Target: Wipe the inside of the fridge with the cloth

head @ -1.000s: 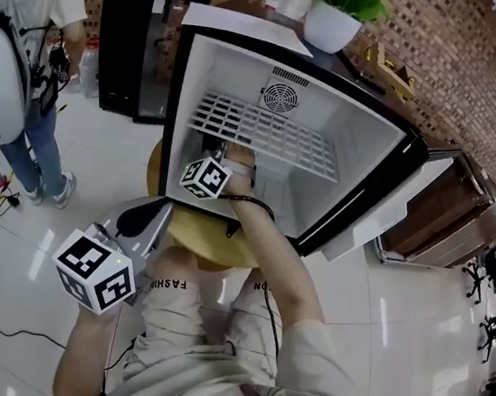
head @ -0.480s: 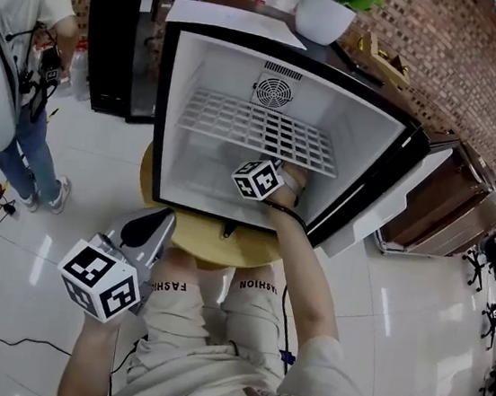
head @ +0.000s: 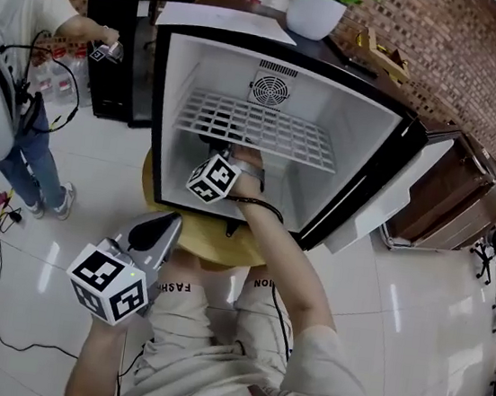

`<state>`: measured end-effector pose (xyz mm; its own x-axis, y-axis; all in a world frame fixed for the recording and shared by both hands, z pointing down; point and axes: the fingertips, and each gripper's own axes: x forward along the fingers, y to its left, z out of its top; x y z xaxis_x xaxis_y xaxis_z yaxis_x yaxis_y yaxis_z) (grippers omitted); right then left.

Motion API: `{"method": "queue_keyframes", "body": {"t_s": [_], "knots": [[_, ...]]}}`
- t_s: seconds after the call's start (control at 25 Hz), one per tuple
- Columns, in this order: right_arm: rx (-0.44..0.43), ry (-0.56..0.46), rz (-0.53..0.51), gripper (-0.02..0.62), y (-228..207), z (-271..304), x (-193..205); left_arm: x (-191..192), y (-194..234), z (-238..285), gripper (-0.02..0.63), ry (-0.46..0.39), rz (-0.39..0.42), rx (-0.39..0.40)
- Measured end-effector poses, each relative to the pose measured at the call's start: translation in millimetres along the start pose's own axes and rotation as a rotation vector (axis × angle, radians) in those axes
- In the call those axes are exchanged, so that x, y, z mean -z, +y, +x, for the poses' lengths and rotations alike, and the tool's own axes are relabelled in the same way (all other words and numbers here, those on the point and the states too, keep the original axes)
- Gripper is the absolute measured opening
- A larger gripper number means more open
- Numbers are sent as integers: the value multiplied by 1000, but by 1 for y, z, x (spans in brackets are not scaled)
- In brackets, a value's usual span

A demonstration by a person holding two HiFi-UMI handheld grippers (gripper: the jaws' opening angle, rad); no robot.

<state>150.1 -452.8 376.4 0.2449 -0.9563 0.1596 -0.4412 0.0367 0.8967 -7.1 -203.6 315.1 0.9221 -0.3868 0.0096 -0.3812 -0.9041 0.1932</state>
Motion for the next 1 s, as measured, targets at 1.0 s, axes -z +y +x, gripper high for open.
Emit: {"method": "queue_keyframes", "body": {"t_s": [1.0], "knots": [[-262, -26, -132, 121, 44, 23, 13, -21, -6, -14, 2, -44, 16, 2]]}}
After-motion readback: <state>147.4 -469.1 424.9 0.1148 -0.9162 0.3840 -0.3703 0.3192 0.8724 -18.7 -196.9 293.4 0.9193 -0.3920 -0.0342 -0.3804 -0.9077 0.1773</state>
